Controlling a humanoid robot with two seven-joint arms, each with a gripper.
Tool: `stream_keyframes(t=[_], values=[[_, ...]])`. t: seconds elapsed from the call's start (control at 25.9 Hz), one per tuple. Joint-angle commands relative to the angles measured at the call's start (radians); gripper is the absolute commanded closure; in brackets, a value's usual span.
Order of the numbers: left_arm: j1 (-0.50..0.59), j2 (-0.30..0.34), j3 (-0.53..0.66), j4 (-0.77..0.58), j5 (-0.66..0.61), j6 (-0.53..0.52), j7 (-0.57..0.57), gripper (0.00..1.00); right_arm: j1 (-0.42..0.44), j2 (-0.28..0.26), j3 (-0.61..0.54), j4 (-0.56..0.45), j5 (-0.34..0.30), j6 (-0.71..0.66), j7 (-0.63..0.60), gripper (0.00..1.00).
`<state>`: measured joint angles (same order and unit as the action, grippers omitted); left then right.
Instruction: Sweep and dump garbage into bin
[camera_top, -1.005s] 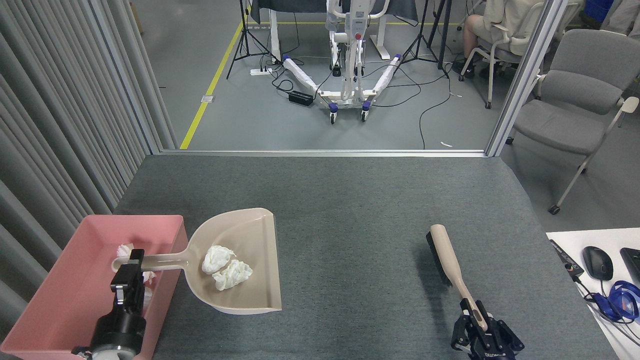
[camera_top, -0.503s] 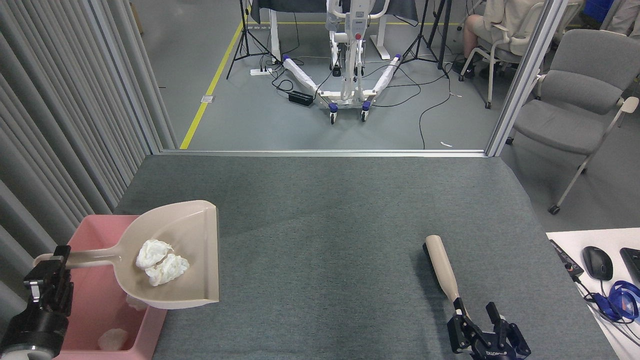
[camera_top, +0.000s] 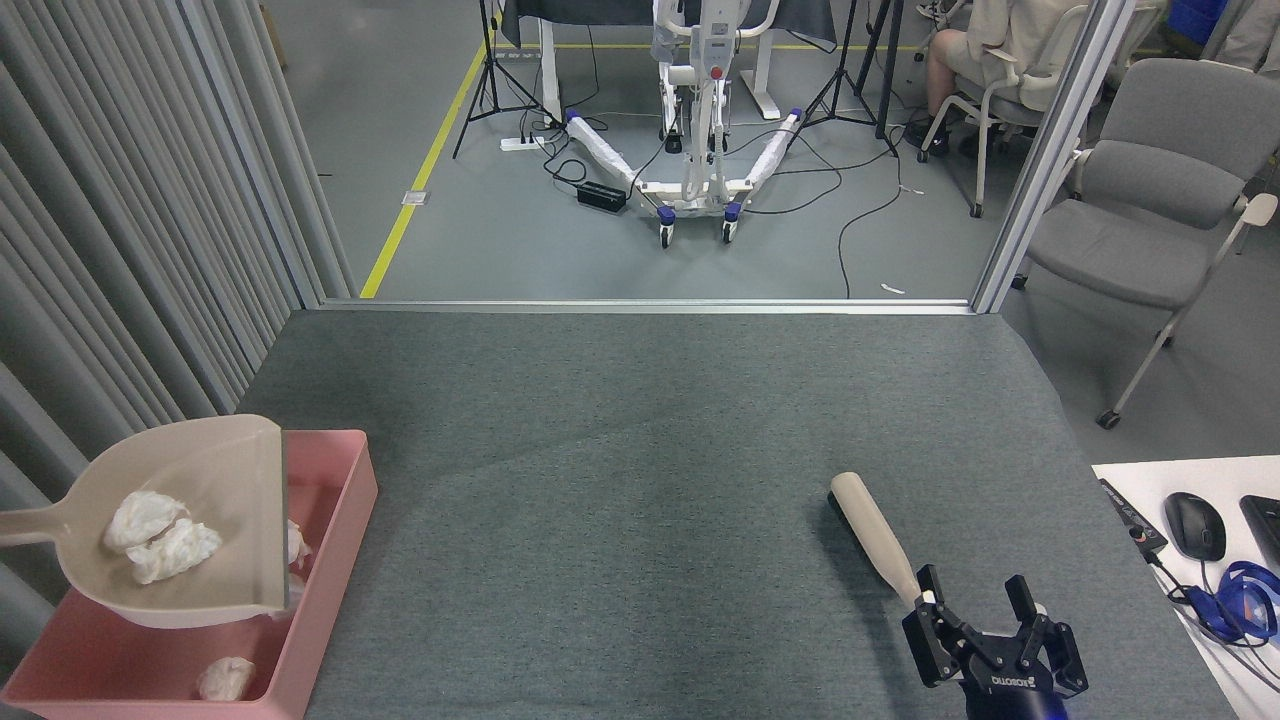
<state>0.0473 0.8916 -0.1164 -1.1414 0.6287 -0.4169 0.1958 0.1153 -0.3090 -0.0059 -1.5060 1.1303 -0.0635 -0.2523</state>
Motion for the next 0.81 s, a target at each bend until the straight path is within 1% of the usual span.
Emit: stream_keyframes(t=[0.0,0.08,0.12,0.19,0.27,0.35,0.43,0.5,0.54,0.66,0.7,0.73,0.77], values=[[-0.009,0.032,0.009,0.098,-0.014,-0.086,-0.027,0.97,0.006,-0.005,-0.031,-0.043,0.0,0.001,0.011,0.03],[-0.014,0.044,0.009,0.097,-0.063,-0.1,-0.024,0.98,0.01,-0.007,-0.042,-0.056,0.0,0.001,0.019,0.03],[-0.02,0.047,0.011,0.095,-0.11,-0.102,-0.018,0.98,0.012,-0.009,-0.045,-0.06,0.0,0.001,0.019,0.03],[-0.038,0.047,0.021,0.095,-0.265,-0.097,-0.009,1.0,0.012,-0.01,-0.058,-0.068,0.0,0.001,0.019,0.03],[-0.044,0.047,0.08,0.098,-0.446,-0.082,0.01,1.0,0.015,-0.016,-0.069,-0.076,0.002,0.001,0.019,0.03],[-0.044,0.038,0.144,0.101,-0.635,-0.088,0.054,1.0,0.015,-0.03,-0.08,-0.082,0.002,0.001,0.019,0.03],[-0.047,0.024,0.181,0.101,-0.768,-0.063,0.096,1.0,0.015,-0.033,-0.095,-0.091,0.002,0.001,0.019,0.03],[-0.063,0.021,0.185,0.1,-0.822,-0.014,0.113,1.0,0.017,-0.039,-0.109,-0.099,0.002,0.001,0.019,0.03],[-0.073,0.023,0.185,0.1,-0.825,-0.002,0.111,1.0,0.017,-0.044,-0.114,-0.102,0.002,0.001,0.019,0.03],[-0.093,0.023,0.185,0.098,-0.813,-0.013,0.106,1.0,0.024,-0.045,-0.124,-0.109,0.002,0.001,0.019,0.03],[-0.095,0.021,0.187,0.097,-0.79,-0.028,0.1,1.0,0.032,-0.044,-0.134,-0.111,0.002,0.001,0.019,0.03],[-0.095,0.021,0.187,0.094,-0.733,-0.053,0.096,1.0,0.04,-0.045,-0.137,-0.111,0.002,0.002,0.019,0.03],[-0.093,0.02,0.184,0.094,-0.644,-0.083,0.094,1.0,0.043,-0.045,-0.138,-0.112,0.002,0.002,0.019,0.03]])
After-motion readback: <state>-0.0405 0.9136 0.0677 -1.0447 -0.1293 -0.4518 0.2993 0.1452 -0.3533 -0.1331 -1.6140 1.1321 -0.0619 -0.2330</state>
